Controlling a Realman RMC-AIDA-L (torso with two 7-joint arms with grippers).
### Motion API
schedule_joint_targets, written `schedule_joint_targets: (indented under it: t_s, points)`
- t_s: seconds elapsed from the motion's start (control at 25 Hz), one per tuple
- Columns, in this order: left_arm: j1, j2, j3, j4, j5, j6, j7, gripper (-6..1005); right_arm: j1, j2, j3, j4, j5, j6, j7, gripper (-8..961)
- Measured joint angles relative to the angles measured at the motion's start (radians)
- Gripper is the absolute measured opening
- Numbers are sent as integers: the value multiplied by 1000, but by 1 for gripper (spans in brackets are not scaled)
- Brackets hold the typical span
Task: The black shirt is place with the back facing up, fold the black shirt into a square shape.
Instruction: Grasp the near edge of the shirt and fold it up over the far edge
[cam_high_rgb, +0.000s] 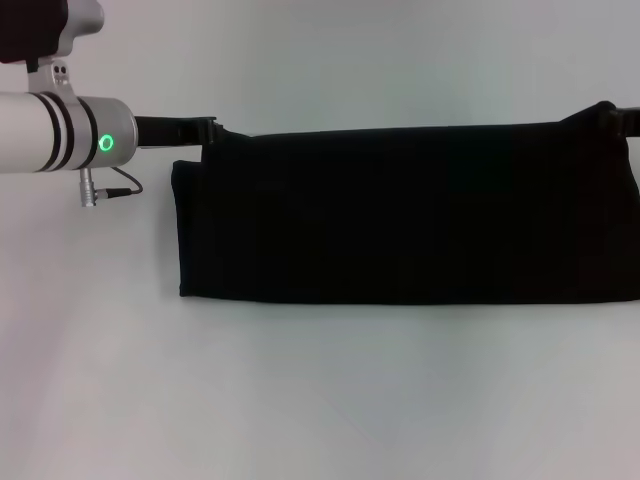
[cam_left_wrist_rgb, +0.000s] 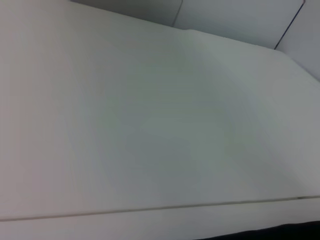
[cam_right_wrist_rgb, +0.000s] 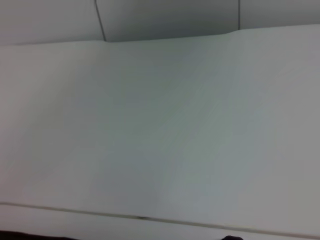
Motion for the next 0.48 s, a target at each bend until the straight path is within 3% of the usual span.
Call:
schedule_joint_targets:
  t_s: [0.48]
  points:
    - [-21, -2, 2, -27, 0, -38, 33, 53, 24, 0, -1, 28, 2, 66, -3, 50]
